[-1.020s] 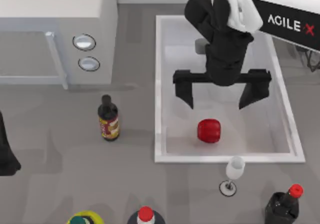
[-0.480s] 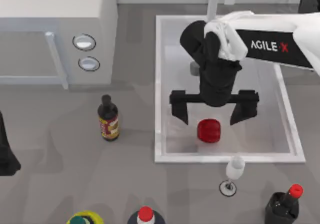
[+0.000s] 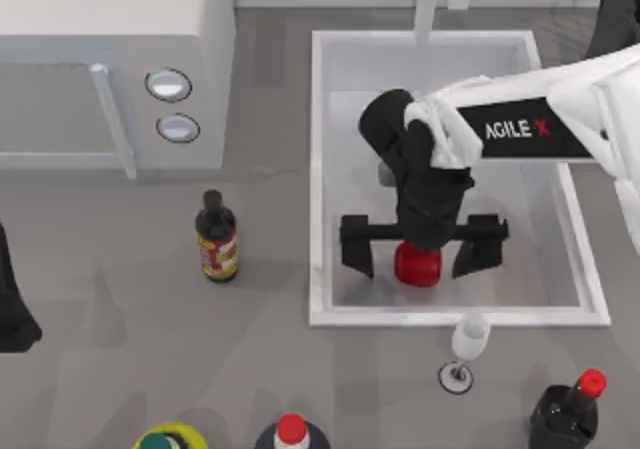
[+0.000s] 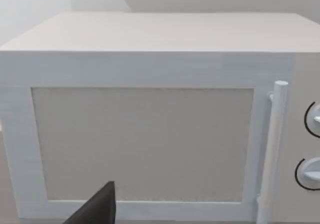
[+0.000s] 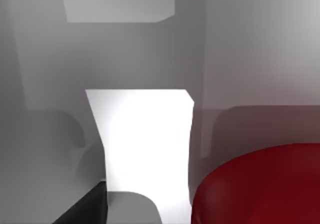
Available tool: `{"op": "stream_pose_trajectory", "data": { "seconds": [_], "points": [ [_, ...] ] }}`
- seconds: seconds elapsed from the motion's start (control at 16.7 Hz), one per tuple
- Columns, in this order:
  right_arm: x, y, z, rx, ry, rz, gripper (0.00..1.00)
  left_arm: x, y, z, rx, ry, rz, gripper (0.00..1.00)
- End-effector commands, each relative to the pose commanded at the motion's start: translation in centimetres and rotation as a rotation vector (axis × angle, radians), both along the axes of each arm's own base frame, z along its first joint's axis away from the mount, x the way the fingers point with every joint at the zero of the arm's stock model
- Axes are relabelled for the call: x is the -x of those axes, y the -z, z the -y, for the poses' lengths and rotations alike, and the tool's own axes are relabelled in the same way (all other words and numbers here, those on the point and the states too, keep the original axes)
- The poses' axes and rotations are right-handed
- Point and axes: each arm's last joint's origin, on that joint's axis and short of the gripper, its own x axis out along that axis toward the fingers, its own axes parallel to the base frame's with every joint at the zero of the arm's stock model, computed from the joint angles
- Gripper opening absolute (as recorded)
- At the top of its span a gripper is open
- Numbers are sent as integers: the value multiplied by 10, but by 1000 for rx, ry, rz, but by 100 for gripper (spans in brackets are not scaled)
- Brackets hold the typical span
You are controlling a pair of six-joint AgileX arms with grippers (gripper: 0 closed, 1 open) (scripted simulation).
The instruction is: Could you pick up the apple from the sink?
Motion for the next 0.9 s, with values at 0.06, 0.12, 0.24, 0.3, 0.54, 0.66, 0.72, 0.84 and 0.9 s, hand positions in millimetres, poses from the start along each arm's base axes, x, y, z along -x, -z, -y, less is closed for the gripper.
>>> {"op": "stream_pose_trajectory", "data": {
  "seconds": [0.06, 0.12, 0.24, 0.3, 0.54, 0.66, 0.72, 0.84, 0.9],
  "points": [
    [0, 0, 0, 0, 0, 0, 100, 0, 0, 0, 0, 0, 0, 100],
    [0, 0, 0, 0, 0, 0, 100, 0, 0, 0, 0, 0, 0, 100],
    [0, 0, 0, 0, 0, 0, 85, 0, 0, 0, 0, 0, 0, 100],
    [0, 0, 0, 0, 0, 0, 77, 0, 0, 0, 0, 0, 0, 100],
    [0, 0, 0, 0, 0, 0, 47, 0, 0, 0, 0, 0, 0, 100],
    [0, 0, 0, 0, 0, 0, 32, 0, 0, 0, 0, 0, 0, 100],
    [0, 0, 0, 0, 0, 0, 25, 0, 0, 0, 0, 0, 0, 100],
    [0, 0, 0, 0, 0, 0, 10, 0, 0, 0, 0, 0, 0, 100],
    [0, 0, 0, 0, 0, 0, 2, 0, 0, 0, 0, 0, 0, 100]
  ]
}}
